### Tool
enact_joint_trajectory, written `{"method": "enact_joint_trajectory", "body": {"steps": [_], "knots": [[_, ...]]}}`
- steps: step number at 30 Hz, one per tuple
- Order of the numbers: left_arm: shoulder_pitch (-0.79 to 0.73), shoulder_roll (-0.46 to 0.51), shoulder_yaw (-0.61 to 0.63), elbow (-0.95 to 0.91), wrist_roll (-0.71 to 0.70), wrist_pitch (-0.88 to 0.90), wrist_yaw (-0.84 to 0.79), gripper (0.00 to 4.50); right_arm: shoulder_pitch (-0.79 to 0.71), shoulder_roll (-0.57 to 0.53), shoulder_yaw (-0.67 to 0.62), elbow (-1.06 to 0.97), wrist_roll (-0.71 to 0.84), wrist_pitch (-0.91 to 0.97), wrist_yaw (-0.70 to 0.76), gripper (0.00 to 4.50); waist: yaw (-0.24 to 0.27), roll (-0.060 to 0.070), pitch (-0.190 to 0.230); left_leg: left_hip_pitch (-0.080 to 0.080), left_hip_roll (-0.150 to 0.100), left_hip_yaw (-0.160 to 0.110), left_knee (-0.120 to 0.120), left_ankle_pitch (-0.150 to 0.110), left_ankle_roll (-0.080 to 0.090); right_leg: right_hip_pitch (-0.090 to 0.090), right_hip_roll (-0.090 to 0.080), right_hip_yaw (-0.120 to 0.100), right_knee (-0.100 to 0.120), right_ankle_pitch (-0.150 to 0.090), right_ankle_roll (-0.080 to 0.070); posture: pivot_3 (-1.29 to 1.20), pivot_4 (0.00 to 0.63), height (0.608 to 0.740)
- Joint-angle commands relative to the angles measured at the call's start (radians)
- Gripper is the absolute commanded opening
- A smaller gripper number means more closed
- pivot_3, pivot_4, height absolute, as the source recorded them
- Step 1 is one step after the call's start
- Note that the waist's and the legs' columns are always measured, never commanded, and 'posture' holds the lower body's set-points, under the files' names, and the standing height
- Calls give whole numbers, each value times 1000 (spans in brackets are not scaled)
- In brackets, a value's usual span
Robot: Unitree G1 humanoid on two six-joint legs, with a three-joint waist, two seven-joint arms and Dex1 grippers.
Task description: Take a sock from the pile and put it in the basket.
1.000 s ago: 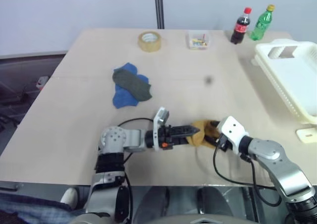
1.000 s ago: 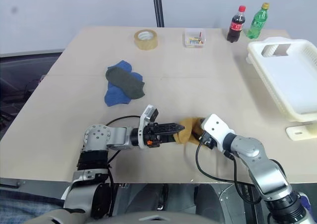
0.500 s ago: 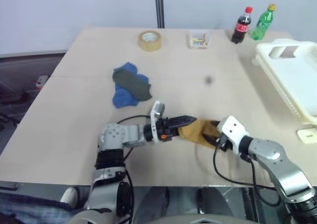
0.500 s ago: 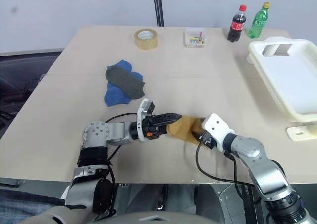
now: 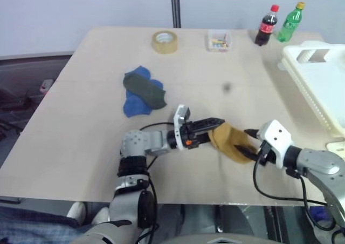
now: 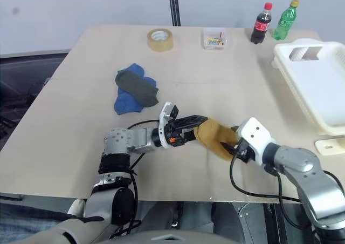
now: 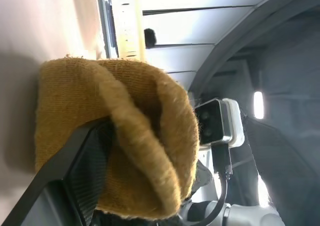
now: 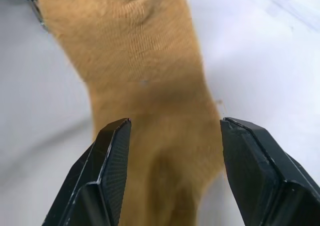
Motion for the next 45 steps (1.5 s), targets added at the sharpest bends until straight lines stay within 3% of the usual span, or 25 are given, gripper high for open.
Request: {"method": "enact_joint_trajectory", "body": {"steps": [1,8,17,21,29,36,41,45], "knots": [[-25,-27,4,21,-14,7,1,4442,25,-26,-40,-39,9,4,1,2956,0,-1,0,0,0,0,0,0,0,0,0,0,0,0,0,0,150,740],[-34,-57,-41,54,26,8,7,4442,28,2,46,-23,-23,-17,-48,2956,0,-1,0,0,0,1,0,0,0,0,0,1,1,0,0,0,150,740],[-60,-94,-87,116,107,-50,13,4442,115,10,-273,-70,186,24,11,2956,3,-1,0,0,-1,0,1,0,0,1,0,0,1,0,0,0,150,740],[-81,-105,-86,131,117,-66,-4,4442,98,35,-322,-116,308,71,-15,2956,2,-1,0,2,0,1,1,0,0,1,0,0,3,0,0,0,150,740],[-100,-124,-95,147,138,-88,-35,4442,25,63,-173,-150,290,91,-142,2956,1,-1,0,2,-1,2,2,0,0,0,0,2,6,0,0,0,150,740],[-92,-95,-85,133,142,-88,-44,4442,130,-49,-159,-1,120,0,-119,2956,0,-1,0,1,-2,3,3,0,0,-1,-1,3,7,0,0,0,150,740],[-89,-74,-65,118,134,-84,-34,4442,67,-53,23,126,-20,-97,-119,2956,-10,-1,0,3,0,6,3,1,-2,-3,1,6,12,0,0,0,150,740],[-75,-49,-17,78,107,-51,-7,4442,-59,5,164,225,-81,-136,-110,2956,-25,-1,0,4,1,5,4,2,-3,-3,2,5,14,0,0,0,150,740]]}}
